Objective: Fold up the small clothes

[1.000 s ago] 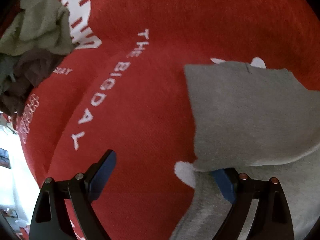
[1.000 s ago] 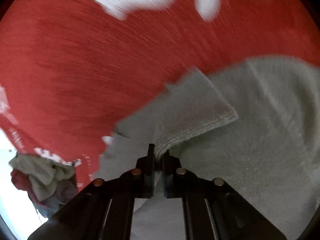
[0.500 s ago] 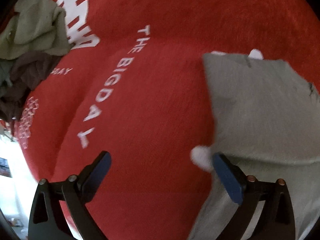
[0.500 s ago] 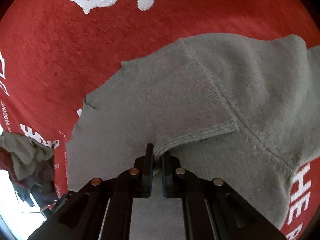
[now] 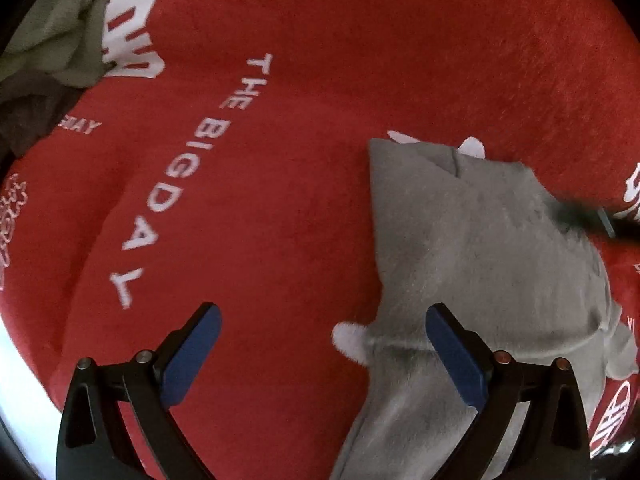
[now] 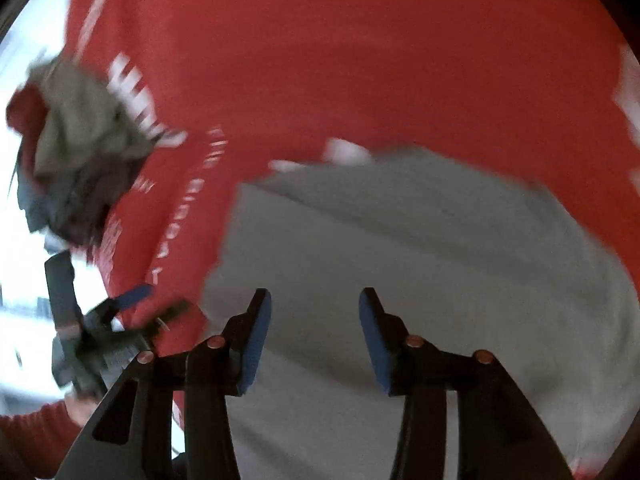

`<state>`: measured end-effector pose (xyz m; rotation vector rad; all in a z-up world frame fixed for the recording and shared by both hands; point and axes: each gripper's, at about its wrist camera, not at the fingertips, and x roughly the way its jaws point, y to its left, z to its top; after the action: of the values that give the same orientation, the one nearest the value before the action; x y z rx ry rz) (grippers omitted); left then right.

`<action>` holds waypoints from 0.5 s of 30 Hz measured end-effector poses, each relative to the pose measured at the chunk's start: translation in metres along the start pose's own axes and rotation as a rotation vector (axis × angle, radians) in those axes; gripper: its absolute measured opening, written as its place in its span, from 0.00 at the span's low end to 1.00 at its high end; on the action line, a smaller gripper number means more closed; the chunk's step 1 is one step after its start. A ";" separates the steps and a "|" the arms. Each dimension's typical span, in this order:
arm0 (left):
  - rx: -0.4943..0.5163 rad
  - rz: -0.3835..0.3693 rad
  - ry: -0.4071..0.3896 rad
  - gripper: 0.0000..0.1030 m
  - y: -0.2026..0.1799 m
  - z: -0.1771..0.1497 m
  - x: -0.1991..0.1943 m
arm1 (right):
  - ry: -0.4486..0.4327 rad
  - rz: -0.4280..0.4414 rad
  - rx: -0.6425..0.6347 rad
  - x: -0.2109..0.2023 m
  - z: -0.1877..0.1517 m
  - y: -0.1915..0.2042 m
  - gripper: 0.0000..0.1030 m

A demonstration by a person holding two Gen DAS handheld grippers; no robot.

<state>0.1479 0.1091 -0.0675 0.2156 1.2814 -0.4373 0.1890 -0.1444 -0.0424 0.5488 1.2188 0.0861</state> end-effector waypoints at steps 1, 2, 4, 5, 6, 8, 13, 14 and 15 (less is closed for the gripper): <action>0.000 0.005 0.007 1.00 0.000 -0.001 0.004 | 0.025 0.008 -0.046 0.019 0.022 0.013 0.48; 0.000 0.014 0.018 1.00 0.001 -0.003 0.011 | 0.044 0.005 -0.080 0.033 0.037 0.024 0.48; -0.014 0.010 0.026 1.00 0.005 -0.008 0.018 | 0.074 -0.026 -0.151 0.059 0.059 0.041 0.48; -0.029 -0.003 0.027 1.00 0.009 -0.009 0.019 | 0.088 -0.034 -0.169 0.071 0.066 0.045 0.48; -0.041 -0.015 0.018 1.00 0.012 -0.011 0.019 | 0.114 -0.044 -0.183 0.086 0.073 0.049 0.48; -0.033 -0.015 0.008 1.00 0.011 -0.011 0.018 | 0.179 -0.063 -0.193 0.105 0.075 0.050 0.48; -0.048 -0.023 0.009 1.00 0.018 -0.010 0.017 | 0.235 -0.114 -0.267 0.117 0.074 0.065 0.08; -0.050 -0.020 0.006 1.00 0.021 -0.010 0.018 | 0.214 -0.118 -0.267 0.112 0.076 0.066 0.08; -0.045 -0.018 0.002 1.00 0.022 -0.010 0.020 | 0.206 -0.120 -0.256 0.112 0.080 0.066 0.08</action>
<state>0.1528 0.1288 -0.0909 0.1667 1.2949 -0.4235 0.3164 -0.0761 -0.0913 0.2472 1.4134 0.1975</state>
